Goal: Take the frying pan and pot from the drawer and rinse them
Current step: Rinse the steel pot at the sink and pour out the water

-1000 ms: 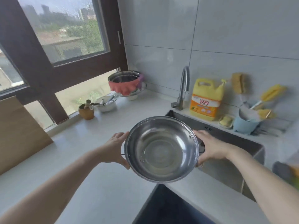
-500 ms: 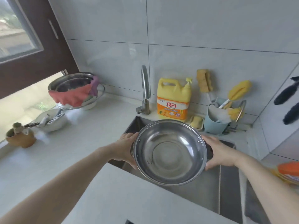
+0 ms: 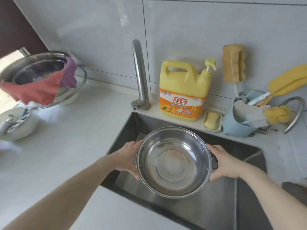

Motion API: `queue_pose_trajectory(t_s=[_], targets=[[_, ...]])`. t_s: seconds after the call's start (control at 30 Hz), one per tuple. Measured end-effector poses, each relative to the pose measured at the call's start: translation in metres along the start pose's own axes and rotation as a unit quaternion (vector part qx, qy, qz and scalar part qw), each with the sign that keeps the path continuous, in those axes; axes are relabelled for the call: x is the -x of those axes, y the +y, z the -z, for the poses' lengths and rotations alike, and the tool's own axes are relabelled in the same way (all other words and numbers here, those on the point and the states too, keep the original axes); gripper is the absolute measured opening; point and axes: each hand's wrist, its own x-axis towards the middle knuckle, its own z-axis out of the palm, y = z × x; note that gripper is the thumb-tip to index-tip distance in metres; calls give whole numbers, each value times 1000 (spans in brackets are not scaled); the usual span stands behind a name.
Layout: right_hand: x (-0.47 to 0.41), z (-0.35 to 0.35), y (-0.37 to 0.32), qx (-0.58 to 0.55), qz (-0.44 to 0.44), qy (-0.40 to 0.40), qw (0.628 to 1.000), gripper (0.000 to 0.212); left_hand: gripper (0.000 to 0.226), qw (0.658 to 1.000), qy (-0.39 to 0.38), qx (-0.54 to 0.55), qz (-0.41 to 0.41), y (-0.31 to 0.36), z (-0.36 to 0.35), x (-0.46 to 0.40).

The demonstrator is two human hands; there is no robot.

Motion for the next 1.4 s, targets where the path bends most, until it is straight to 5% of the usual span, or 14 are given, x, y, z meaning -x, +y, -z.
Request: queue_pose_trajectory(t_s=[0.7,0.93,1.03,1.1,1.17,1.3,1.4], targets=[[-125,-132,61,-11,9,18,1000,151,161,989,-30,-87,115,-88,-113,-76],[-118,-130,60,11,19,17,1000,154,148,991,-32,-74,109,-83,-104,-77],[-116,-127,56,17,10,14,1000,153,127,981,123,95,113,-59,-71,-73],[-117,-127,55,19,3,12,1000,154,102,922,311,191,125,-38,-39,-76],[-118,-127,55,22,-1,11,1000,155,80,865,407,256,141,-24,-4,-87],[-119,-127,57,27,2,10,1000,155,88,837,398,346,146,-7,52,-119],[-121,-127,58,30,5,8,1000,154,58,842,383,326,195,2,70,-142]])
